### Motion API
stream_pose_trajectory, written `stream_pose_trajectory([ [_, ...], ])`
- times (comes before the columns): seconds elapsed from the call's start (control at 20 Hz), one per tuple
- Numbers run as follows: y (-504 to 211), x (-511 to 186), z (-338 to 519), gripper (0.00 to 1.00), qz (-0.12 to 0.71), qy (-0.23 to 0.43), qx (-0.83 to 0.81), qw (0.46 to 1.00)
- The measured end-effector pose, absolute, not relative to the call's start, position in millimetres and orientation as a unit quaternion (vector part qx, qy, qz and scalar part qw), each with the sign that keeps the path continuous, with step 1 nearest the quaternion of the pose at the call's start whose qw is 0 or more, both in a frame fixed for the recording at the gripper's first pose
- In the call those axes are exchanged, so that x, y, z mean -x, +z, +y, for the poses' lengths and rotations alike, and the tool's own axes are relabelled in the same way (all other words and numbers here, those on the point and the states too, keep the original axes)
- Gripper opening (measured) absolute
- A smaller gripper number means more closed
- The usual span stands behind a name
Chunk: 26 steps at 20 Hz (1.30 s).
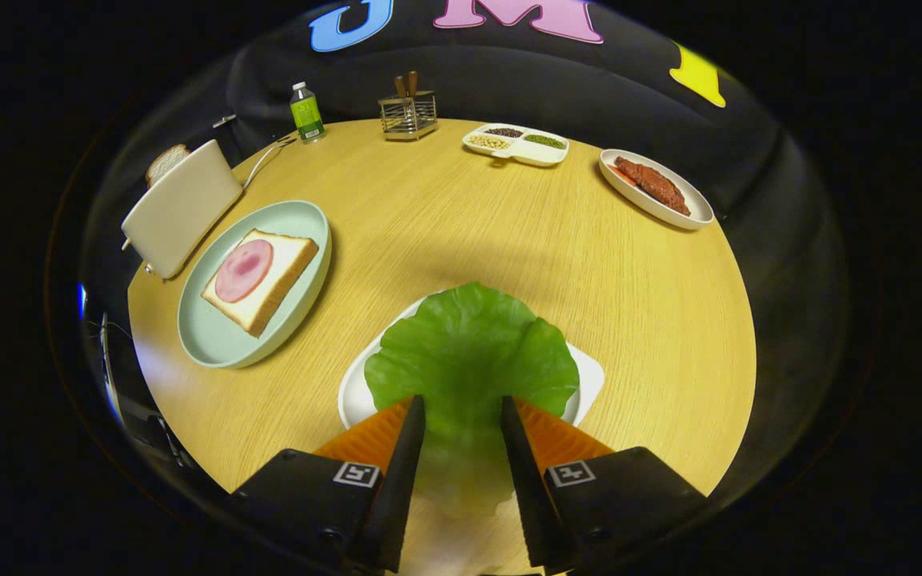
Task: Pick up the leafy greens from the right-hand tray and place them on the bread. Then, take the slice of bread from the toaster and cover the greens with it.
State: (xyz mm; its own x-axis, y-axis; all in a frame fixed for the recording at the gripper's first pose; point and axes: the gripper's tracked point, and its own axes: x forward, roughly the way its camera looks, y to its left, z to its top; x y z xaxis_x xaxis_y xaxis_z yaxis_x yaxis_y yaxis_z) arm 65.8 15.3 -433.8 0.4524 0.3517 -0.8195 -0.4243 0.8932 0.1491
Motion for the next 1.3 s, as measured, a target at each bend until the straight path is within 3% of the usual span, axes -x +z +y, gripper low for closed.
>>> stream_pose_trajectory([
  [0.15,-435.8,-72.3,7.1,0.51,0.477,0.206,0.034,0.854],
  [0.25,-435.1,-73.0,7.6,0.11,0.473,0.206,0.034,0.856],
  [0.3,-435.1,-73.0,7.6,0.08,0.473,0.204,0.036,0.856],
  [1.0,-303.9,-79.0,3.4,0.07,0.353,0.191,-0.002,0.916],
  [1.3,-247.3,-70.2,48.0,0.07,0.315,0.215,-0.013,0.924],
])
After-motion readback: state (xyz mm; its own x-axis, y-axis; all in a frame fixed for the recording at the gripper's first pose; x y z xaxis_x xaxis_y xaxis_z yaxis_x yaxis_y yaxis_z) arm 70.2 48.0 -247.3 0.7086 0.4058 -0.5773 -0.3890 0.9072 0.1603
